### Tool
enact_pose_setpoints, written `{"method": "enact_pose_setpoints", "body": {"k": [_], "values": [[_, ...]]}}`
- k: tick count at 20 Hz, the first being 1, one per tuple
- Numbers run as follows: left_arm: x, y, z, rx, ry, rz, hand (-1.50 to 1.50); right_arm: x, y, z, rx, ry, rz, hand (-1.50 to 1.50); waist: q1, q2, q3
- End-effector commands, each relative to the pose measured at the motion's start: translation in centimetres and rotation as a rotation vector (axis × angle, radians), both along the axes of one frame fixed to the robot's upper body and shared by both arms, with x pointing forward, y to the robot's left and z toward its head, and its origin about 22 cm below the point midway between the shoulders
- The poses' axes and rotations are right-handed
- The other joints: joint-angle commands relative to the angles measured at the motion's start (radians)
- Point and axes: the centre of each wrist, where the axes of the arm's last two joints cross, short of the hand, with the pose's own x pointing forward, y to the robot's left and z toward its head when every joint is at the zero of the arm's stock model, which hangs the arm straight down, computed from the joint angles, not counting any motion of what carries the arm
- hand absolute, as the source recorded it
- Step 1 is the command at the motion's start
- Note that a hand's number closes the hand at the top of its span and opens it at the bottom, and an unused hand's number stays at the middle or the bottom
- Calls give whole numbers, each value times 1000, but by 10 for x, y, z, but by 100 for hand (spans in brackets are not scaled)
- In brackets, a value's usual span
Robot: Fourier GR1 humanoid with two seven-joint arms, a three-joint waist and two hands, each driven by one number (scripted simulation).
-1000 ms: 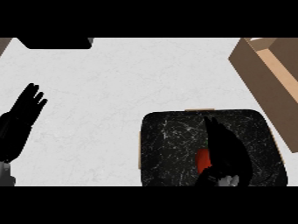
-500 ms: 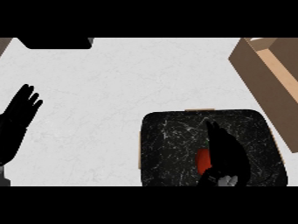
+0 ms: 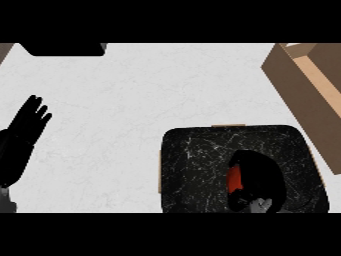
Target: Pick the bell pepper from the tray and place it in the cardboard box
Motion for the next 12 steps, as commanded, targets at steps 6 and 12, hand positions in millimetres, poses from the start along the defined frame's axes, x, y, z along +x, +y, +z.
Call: {"method": "enact_pose_setpoints", "body": {"k": [6,12], "values": [[14,8,12,-11,2,-14,0,8,8,-3,-39,-17,12,150,-1,1,0],[-1,6,15,16,-5,-26,0,87,-10,8,19,-73,27,150,20,6,1]]}}
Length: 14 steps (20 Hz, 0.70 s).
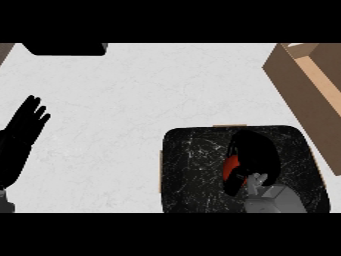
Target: Pick the bell pepper from the tray and place it in the cardboard box
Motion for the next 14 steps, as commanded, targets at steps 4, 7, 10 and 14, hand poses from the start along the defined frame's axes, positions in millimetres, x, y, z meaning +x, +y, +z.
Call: {"method": "enact_pose_setpoints", "body": {"k": [4,7,10,14], "values": [[15,-23,6,-13,-9,-26,0,100,-35,9,36,-49,26,150,23,11,1],[2,-4,-1,-12,-6,-27,0,125,-42,24,-40,-132,19,150,22,6,0],[19,-1,-4,2,-2,5,0,140,-19,38,-61,-225,30,150,13,6,0],[8,11,-2,7,-3,1,0,130,0,89,-57,-353,81,150,-1,-2,-1]]}}
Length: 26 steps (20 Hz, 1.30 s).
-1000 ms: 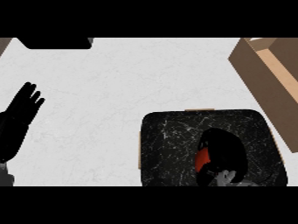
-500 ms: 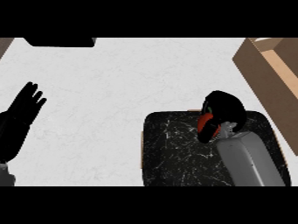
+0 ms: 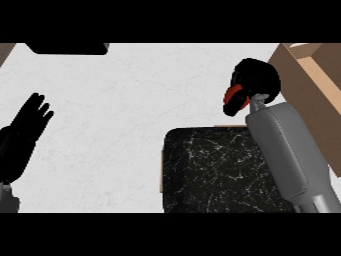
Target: Pick the bell pepper from the tray and place it in the cardboard box
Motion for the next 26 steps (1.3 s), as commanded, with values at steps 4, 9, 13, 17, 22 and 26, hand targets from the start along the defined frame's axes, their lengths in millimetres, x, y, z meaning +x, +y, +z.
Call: {"method": "enact_pose_setpoints", "body": {"k": [4,9,13,17,22,26], "values": [[2,3,8,1,18,1,0,-6,40,78,-26,-283,-5,150,-12,-8,0],[-3,0,-16,-2,11,23,0,-16,41,130,-50,-444,-133,150,-12,-4,-1],[-23,2,-4,1,11,3,0,-26,20,167,-36,-490,-242,150,-9,-9,0],[-6,12,-6,-12,-12,24,0,-12,-22,167,-88,-522,-324,150,-11,-3,-1],[6,-6,0,2,-10,22,0,-3,-59,154,-106,-478,-358,150,-12,-2,0],[6,-1,-6,-16,-8,16,0,3,-91,146,-132,-438,-346,150,-12,-1,0]]}}
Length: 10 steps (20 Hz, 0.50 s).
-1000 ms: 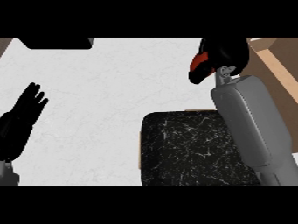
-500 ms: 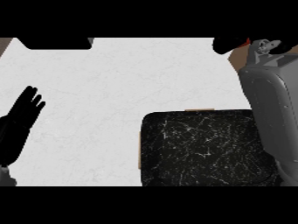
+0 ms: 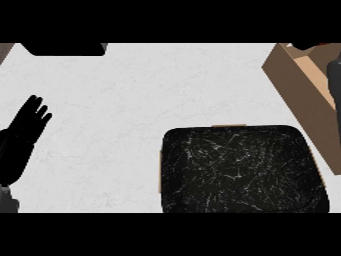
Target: Pick the bell pepper from the tray and place it in the cardboard box
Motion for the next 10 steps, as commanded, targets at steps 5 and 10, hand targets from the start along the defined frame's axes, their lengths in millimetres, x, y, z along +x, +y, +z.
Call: {"method": "enact_pose_setpoints", "body": {"k": [5,10], "values": [[13,5,17,14,-4,2,0,10,-47,-39,-18,-13,11,150,0,2,0],[2,-8,5,2,8,-14,0,29,-77,-50,13,7,15,150,9,3,0]]}}
